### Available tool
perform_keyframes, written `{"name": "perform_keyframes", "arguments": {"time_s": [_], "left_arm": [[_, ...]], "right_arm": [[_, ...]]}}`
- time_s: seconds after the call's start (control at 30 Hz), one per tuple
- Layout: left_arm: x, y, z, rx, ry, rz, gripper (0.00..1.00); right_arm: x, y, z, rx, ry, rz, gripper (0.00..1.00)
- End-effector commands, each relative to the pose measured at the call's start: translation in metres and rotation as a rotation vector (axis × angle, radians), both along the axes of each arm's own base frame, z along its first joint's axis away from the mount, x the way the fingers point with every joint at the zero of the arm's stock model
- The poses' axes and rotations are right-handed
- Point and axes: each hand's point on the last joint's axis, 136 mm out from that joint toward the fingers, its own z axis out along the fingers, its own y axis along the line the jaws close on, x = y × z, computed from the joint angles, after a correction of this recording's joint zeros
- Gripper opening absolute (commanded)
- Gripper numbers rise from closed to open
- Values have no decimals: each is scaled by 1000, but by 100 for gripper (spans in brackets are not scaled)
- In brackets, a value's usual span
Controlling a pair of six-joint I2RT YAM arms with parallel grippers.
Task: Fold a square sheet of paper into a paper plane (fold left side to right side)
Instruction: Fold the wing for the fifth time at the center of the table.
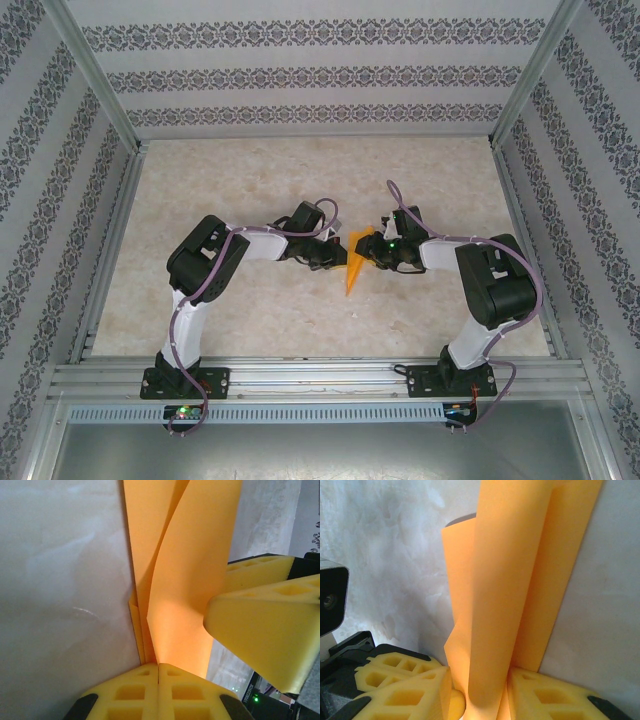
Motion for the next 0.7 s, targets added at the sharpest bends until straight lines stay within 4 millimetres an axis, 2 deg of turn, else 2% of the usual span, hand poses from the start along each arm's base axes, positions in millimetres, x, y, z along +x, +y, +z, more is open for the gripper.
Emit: {"name": "perform_keyframes", "arguments": {"time_s": [0.0,0.67], "left_arm": [[-5,15,-31,111,26,11,5],[-9,9,-38,158,23,-10,5]], "right_arm": [[-11,-7,-20,-69,53,-16,36],[-12,-18,-14,-90,42,-50,36]]}}
